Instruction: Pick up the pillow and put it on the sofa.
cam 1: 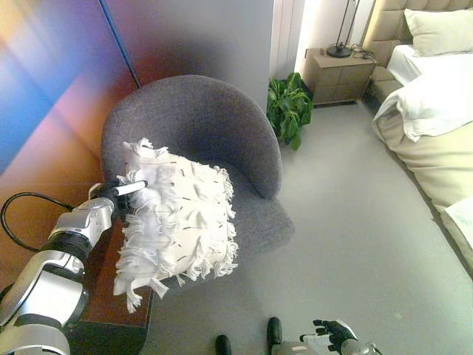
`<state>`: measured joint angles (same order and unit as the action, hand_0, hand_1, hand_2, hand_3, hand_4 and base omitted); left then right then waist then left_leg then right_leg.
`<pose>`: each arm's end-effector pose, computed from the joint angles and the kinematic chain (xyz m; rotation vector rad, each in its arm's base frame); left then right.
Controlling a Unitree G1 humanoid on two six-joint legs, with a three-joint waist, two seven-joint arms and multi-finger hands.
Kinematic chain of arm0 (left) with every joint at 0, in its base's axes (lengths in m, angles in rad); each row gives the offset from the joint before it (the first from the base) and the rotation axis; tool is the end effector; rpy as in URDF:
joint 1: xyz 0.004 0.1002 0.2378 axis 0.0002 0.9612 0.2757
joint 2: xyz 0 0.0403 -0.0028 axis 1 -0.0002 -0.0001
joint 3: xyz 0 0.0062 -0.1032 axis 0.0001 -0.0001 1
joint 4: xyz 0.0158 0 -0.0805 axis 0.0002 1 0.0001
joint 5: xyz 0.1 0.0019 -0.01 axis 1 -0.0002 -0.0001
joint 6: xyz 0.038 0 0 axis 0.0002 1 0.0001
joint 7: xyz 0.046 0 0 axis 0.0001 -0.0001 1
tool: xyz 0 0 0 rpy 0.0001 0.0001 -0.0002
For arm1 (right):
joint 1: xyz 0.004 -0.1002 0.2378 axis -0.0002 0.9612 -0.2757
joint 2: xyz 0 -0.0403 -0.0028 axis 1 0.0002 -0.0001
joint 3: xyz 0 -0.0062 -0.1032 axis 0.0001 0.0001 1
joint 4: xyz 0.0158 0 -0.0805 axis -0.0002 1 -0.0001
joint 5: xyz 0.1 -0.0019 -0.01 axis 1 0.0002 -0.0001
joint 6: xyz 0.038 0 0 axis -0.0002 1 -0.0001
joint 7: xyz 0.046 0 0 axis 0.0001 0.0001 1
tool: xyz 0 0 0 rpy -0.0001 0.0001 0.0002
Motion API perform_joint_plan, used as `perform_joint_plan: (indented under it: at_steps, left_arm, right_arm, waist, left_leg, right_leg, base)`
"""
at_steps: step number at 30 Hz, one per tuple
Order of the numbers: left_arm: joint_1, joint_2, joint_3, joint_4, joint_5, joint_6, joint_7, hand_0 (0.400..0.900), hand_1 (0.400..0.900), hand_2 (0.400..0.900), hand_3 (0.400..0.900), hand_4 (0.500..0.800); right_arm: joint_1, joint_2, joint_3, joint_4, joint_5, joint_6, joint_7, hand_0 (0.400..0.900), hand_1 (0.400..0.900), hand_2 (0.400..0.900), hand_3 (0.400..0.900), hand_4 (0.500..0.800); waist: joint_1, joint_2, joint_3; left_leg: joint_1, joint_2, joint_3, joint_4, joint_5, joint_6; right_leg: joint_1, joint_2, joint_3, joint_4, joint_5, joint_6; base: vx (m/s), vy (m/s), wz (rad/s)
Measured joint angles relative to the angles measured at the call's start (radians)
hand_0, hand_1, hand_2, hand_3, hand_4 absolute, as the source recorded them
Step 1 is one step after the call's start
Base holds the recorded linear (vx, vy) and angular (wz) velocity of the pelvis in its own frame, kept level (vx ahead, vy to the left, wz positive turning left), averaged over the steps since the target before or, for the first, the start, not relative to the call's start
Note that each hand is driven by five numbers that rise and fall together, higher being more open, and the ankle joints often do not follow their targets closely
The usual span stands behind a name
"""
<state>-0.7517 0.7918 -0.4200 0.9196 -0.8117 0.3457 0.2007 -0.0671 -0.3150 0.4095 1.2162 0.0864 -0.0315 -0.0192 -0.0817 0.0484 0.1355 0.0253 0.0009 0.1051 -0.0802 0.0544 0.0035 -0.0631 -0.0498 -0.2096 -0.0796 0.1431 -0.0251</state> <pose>0.3018 0.3070 0.1118 0.1298 0.5124 0.4359 0.0955 -0.2309 -0.1078 -0.4664 1.1513 0.1029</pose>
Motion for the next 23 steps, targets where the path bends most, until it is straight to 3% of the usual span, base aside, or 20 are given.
perform_joint_plan:
  at_steps: [9,14,23]
  left_arm:
    - [-0.185,0.002,0.0,0.049,0.132,-0.078,0.104,0.9,0.9,0.9,0.9,0.8]
    - [-0.263,0.007,0.0,0.05,0.143,-0.086,0.105,0.9,0.9,0.9,0.9,0.8]
    - [-0.27,0.033,0.0,0.052,0.15,-0.086,0.088,0.9,0.9,0.9,0.9,0.8]
  right_arm:
    - [-0.012,-0.028,0.02,-0.001,0.04,-0.005,-0.006,0.9,0.9,0.9,0.9,0.8]
    - [-0.016,-0.035,0.019,-0.001,0.04,-0.006,-0.014,0.9,0.9,0.9,0.9,0.8]
    - [-0.013,-0.037,0.017,0.0,0.034,-0.006,-0.016,0.9,0.9,0.9,0.9,0.8]
  waist:
    - [0.002,0.004,0.038]
    - [-0.001,0.017,0.068]
    - [0.002,0.021,0.072]
  left_leg:
    - [-0.021,-0.003,-0.003,-0.001,0.006,0.002]
    - [-0.003,-0.003,-0.003,-0.005,0.004,-0.001]
    - [0.021,-0.003,-0.003,-0.01,0.002,-0.003]
  right_leg:
    - [-0.019,-0.004,0.006,0.001,0.005,0.003]
    - [0.001,-0.004,0.005,-0.004,0.005,0.004]
    - [0.025,-0.003,0.005,-0.005,0.001,0.008]
  base:
    - [-0.04,0.012,0.01]
    - [0.05,0.015,0.0]
    - [0.02,0.001,-0.01]
